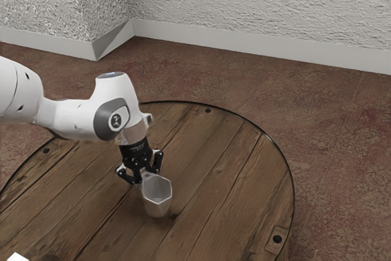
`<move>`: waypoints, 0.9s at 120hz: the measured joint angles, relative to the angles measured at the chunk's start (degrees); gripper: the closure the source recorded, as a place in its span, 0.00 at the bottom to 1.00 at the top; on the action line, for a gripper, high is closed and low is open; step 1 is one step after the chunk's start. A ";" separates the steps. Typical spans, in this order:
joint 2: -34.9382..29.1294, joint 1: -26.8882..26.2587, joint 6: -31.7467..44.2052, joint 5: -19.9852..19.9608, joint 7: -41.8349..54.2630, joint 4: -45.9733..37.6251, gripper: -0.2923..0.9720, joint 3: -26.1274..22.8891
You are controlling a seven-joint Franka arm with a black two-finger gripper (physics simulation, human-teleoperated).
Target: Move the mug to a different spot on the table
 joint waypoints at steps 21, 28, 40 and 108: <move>-0.42 2.71 -4.58 -5.56 1.03 1.90 0.76 -0.02; 0.49 3.68 -6.93 -6.31 1.45 4.79 0.78 -0.02; 2.43 7.42 -12.09 -5.60 2.95 10.78 0.80 -0.89; 22.04 13.97 -34.51 14.51 33.82 41.02 0.81 -8.95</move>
